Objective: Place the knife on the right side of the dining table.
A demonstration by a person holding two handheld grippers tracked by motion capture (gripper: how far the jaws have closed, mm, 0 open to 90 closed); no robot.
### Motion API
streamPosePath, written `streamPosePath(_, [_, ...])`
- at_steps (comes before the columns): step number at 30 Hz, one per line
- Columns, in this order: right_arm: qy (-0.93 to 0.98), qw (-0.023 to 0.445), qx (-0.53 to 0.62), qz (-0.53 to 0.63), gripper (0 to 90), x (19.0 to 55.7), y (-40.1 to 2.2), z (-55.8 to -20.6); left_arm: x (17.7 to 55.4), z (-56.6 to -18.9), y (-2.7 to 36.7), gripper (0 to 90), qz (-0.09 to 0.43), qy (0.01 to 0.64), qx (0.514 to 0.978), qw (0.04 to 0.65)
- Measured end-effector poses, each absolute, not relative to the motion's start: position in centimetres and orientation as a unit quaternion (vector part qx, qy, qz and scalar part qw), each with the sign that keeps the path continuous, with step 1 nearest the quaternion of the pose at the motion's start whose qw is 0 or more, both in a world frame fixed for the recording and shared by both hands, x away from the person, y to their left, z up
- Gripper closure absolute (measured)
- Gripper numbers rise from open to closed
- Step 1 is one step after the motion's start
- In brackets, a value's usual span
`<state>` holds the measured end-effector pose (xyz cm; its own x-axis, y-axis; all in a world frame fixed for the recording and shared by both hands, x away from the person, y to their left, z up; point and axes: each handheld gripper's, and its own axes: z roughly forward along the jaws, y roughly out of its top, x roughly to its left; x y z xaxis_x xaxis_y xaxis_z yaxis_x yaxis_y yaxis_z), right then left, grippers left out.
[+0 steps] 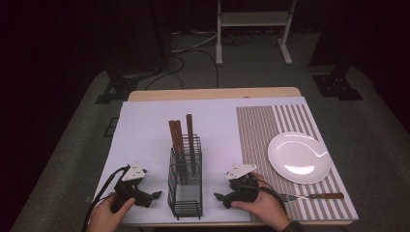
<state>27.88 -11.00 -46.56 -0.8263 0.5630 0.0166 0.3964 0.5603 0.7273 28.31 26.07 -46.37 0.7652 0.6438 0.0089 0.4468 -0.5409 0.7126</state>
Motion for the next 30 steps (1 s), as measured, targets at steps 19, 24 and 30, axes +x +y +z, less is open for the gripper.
streamPosePath(19, [0.875,0.111,0.281,0.378,12.6,28.0,-10.9,-46.1,28.3,-46.4,26.1,0.0,0.137,0.314,0.867,0.361])
streamPosePath(24, [0.873,0.107,0.284,0.382,12.6,28.3,-11.0,-45.7,28.3,-46.4,26.1,0.0,0.137,0.314,0.867,0.361])
streamPosePath(30, [0.869,0.107,0.287,0.388,12.7,28.7,-11.1,-45.1,28.3,-46.4,26.1,0.0,0.138,0.314,0.867,0.361])
